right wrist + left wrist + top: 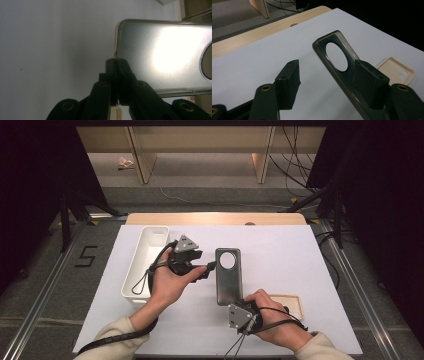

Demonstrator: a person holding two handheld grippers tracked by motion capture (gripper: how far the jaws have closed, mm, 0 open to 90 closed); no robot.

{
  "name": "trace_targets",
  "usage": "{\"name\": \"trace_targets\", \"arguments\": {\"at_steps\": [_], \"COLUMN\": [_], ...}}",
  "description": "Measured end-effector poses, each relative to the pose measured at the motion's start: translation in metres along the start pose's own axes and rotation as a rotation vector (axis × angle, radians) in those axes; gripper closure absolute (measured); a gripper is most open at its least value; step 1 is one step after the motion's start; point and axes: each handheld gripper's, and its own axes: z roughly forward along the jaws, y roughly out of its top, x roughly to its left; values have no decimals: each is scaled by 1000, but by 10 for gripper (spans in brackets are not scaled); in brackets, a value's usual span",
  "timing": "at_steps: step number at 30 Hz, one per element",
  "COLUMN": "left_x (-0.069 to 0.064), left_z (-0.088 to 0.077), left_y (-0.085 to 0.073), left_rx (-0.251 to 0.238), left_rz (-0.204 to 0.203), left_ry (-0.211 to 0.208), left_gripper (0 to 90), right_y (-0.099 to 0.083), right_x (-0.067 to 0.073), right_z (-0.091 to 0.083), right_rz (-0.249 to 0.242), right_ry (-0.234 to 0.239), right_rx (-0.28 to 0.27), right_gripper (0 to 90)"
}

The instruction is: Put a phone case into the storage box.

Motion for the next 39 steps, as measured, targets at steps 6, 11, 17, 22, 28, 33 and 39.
{"name": "trace_targets", "arguments": {"at_steps": [6, 11, 17, 22, 28, 33, 39], "left_x": [-2, -2, 0, 2, 3, 4, 4], "left_z": [13, 18, 19, 21, 22, 22, 21], "left_y": [7, 10, 11, 11, 10, 11, 12], "left_rx": [22, 28, 25, 35, 36, 33, 25], "left_rz": [-40, -71, -94, -114, -150, -164, -200], "left_ry": [8, 1, -7, -3, -13, -13, -32], "left_gripper": [441, 486, 539, 583, 635, 691, 736], "right_y": [1, 1, 2, 3, 5, 5, 7], "right_x": [0, 0, 0, 2, 3, 3, 4], "right_z": [0, 0, 1, 1, 1, 1, 2], "right_rz": [-7, -16, -31, -28, -34, -43, -60], "right_ry": [2, -5, -4, 0, -22, -34, -45], "right_rx": [1, -2, 15, 19, 26, 35, 50], "right_gripper": [896, 896, 896, 896, 896, 896, 896]}}
